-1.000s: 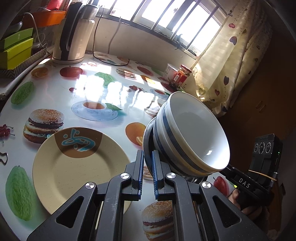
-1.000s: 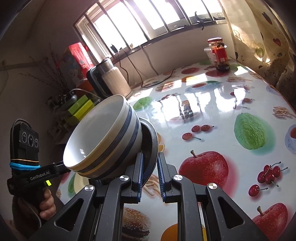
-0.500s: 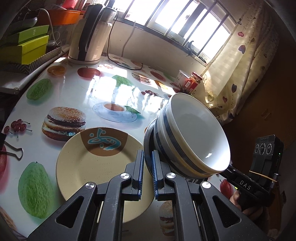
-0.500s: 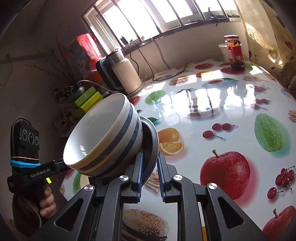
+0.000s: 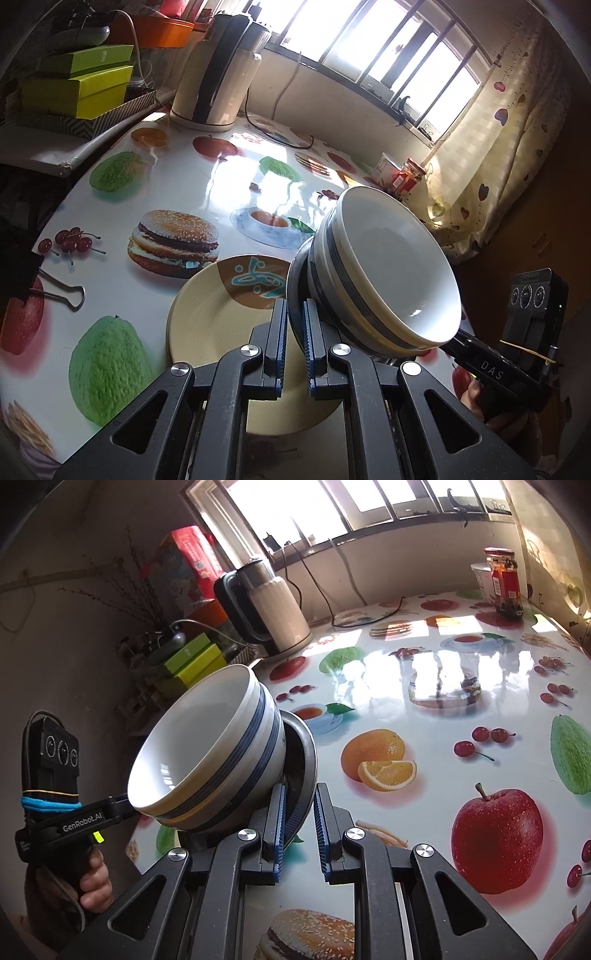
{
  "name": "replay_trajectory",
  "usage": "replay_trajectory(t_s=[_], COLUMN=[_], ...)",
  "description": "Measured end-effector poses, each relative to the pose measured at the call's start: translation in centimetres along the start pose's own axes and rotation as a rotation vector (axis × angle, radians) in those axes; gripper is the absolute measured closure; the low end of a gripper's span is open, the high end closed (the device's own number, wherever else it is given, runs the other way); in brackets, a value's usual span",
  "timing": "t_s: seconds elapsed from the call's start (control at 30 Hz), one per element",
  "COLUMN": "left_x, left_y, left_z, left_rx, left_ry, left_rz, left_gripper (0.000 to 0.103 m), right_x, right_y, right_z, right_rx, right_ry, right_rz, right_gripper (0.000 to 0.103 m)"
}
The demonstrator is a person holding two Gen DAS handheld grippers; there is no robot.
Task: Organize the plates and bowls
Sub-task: 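Move the bowl stack over the cream plates and lower it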
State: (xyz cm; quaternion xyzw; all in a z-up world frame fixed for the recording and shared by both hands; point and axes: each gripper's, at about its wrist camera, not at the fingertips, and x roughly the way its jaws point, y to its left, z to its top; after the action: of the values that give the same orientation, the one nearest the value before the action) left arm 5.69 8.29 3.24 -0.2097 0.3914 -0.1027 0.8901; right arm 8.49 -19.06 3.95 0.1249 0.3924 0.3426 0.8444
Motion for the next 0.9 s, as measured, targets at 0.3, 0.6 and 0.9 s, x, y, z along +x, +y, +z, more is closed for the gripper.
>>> replay_trajectory(t_s=[0.3,0.6,0.9], left_x=[-1.1,-1.6,-1.7], left_y=[2.2,3.8,4.5], left_z=[-0.2,-0.6,-0.8], left_rx=[-0.033,-0.056,-0.074], left_ry=[-0.012,-0.008,-0.006], left_rz=[0.038,0.073,0.078], left_gripper=[0.096,0.096,0.096], right_x=[2.1,3.8,4.3], right_y=[1.8,3.2,3.5], right_z=[0.1,-0.3,-0.4], right_rx=[-0.029,-0.046,-0.052], right_ry=[0.035,0.074,0.086], right_rz=[0.03,0.054,0.06], right_gripper=[0.087,0.087,0.087])
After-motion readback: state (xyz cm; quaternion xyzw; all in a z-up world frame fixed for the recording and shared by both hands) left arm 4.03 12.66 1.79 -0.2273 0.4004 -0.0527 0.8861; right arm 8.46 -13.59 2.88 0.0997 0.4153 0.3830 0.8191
